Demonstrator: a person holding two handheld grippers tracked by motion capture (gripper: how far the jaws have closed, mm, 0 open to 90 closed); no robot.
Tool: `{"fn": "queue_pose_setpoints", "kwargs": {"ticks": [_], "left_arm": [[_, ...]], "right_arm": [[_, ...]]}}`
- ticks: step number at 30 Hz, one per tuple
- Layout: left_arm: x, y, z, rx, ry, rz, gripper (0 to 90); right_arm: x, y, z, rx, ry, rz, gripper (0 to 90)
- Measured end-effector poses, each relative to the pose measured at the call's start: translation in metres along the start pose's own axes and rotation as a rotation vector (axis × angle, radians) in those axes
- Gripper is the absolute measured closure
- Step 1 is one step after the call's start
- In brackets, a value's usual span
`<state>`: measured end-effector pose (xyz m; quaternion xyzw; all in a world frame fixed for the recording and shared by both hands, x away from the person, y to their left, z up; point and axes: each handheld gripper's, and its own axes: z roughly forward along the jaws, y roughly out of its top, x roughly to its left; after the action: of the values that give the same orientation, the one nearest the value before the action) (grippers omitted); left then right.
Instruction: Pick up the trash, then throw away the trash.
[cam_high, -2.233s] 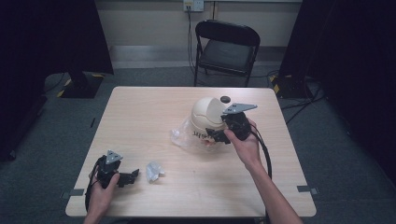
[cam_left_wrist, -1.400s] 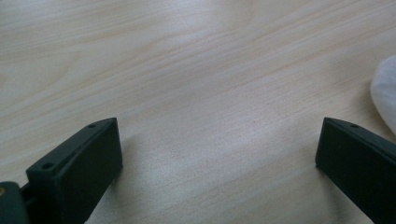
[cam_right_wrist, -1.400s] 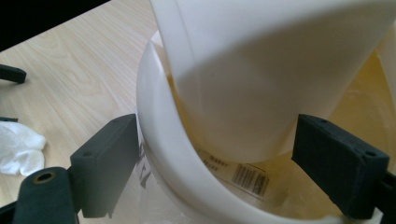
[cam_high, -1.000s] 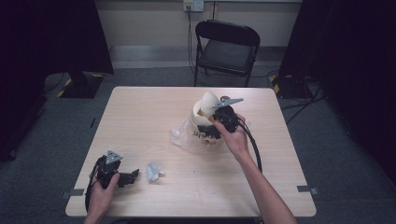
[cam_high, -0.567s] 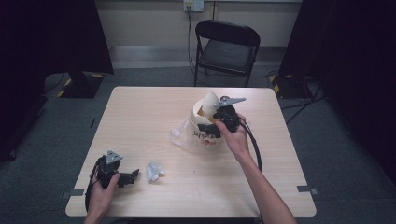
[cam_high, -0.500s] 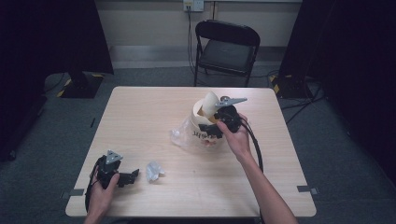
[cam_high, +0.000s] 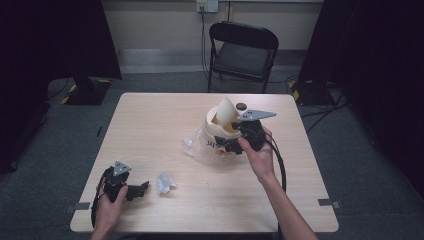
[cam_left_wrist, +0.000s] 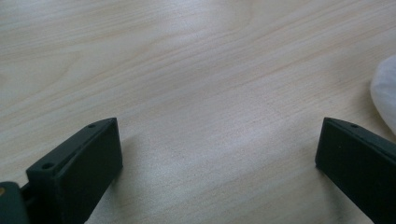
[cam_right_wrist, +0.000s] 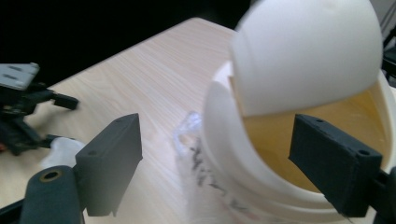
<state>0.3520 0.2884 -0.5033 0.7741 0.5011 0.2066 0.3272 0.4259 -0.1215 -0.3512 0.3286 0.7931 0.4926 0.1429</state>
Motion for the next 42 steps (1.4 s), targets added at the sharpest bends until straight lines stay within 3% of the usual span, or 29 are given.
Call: {"fn": "queue_pose_setpoints", "kwargs": {"ticks": [2, 7, 11, 13, 14, 15, 17, 24, 28, 31, 36, 42], "left_arm": [[0.0, 0.0, 0.0, -0.001, 0.0, -0.001, 0.0], [0.0, 0.0, 0.0, -0.001, 0.0, 0.0, 0.0], [0.0, 0.0, 0.0, -0.001, 0.0, 0.0, 0.0], [0.0, 0.0, 0.0, -0.001, 0.0, 0.0, 0.0], [0.0, 0.0, 0.0, -0.001, 0.0, 0.0, 0.0], [0.0, 0.0, 0.0, -0.001, 0.0, 0.0, 0.0], [0.0, 0.0, 0.0, -0.001, 0.0, 0.0, 0.0], [0.0, 0.0, 0.0, 0.001, 0.001, 0.0, 0.0], [0.0, 0.0, 0.0, -0.001, 0.0, -0.001, 0.0], [0.0, 0.0, 0.0, -0.003, 0.0, -0.004, 0.2], [0.0, 0.0, 0.0, -0.003, 0.004, -0.001, 0.2], [0.0, -0.001, -0.001, -0.001, 0.006, 0.002, 0.3]], "right_arm": [[0.007, 0.0, -0.001, 0.012, 0.035, -0.001, 23.2], [0.026, -0.003, 0.006, 0.057, 0.082, -0.023, 22.6], [0.057, -0.015, 0.036, 0.116, 0.155, -0.059, 23.1], [0.062, -0.018, 0.043, 0.127, 0.166, -0.07, 23.2], [0.074, -0.025, 0.058, 0.153, 0.196, -0.077, 23.5], [0.074, -0.025, 0.058, 0.153, 0.196, -0.077, 23.5], [0.09, -0.031, 0.077, 0.183, 0.254, -0.087, 25.0], [0.122, -0.031, 0.109, 0.219, 0.298, -0.142, 27.2], [0.125, -0.035, 0.128, 0.252, 0.309, -0.142, 29.3], [0.124, -0.042, 0.142, 0.294, 0.313, -0.155, 38.8], [0.119, -0.054, 0.158, 0.344, 0.337, -0.128, 33.6], [0.123, -0.065, 0.167, 0.368, 0.337, -0.136, 33.9]]}}
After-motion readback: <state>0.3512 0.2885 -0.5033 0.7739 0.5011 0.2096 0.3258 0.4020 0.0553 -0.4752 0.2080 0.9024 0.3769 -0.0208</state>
